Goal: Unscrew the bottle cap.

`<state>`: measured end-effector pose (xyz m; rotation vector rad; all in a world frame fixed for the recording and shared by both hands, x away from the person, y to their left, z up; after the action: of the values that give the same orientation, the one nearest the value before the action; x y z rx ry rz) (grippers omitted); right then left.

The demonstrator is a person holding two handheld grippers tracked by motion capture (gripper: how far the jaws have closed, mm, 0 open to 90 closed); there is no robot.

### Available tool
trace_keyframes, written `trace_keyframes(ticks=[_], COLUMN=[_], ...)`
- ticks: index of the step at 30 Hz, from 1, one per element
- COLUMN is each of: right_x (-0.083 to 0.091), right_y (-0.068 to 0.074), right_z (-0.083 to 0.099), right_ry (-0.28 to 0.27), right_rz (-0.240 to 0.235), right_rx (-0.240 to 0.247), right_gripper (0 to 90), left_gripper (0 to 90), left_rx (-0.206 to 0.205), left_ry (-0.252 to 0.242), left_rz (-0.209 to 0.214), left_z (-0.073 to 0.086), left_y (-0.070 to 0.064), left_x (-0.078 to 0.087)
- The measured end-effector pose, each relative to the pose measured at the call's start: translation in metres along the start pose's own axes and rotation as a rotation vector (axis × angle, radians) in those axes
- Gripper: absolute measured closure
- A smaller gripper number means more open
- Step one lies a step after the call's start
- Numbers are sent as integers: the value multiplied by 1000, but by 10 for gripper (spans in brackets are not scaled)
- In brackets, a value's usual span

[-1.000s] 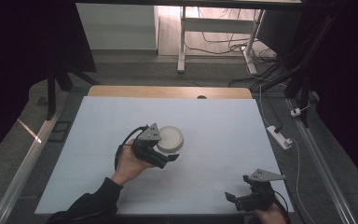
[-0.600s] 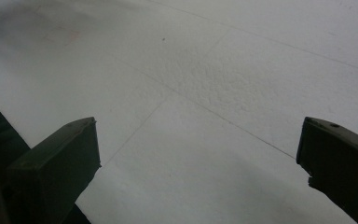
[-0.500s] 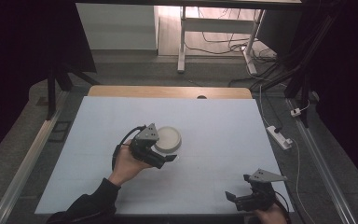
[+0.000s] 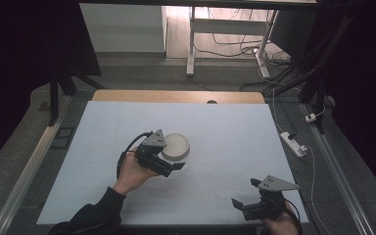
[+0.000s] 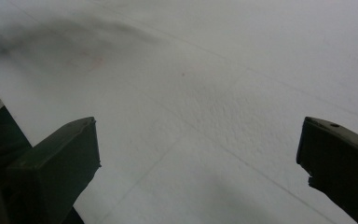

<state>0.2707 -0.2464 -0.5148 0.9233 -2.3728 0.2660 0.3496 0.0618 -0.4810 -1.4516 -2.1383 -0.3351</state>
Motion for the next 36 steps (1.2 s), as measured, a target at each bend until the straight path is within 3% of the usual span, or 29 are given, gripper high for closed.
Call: trace_keyframes(ticks=[15, 26, 36], right_x=[-10, -26, -39], right_y=[21, 34, 44], right_z=[-40, -62, -85], right_ry=[-99, -97, -96], right_rz=[-80, -142, -178], right_rx=[54, 49, 91], right_gripper=[0, 0, 0], left_gripper=[78, 78, 77], left_rx=[-5, -6, -12], left_ry=[14, 22, 24], left_rz=[2, 5, 8], left_z=[2, 2, 2], left_y=[-2, -4, -6], left_x=[-1, -2, -3])
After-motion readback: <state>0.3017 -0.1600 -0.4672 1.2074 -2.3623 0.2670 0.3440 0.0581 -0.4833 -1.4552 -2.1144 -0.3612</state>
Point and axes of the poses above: each handheld gripper's, and its own axes: x roughly backward along the jaws, z roughly out of its underside, y roughly to its left, the point moved 5 cm from there along -x, roughly forward along the jaws, and after that the axes turned 5 degrees about z, right-handed, at the moved point
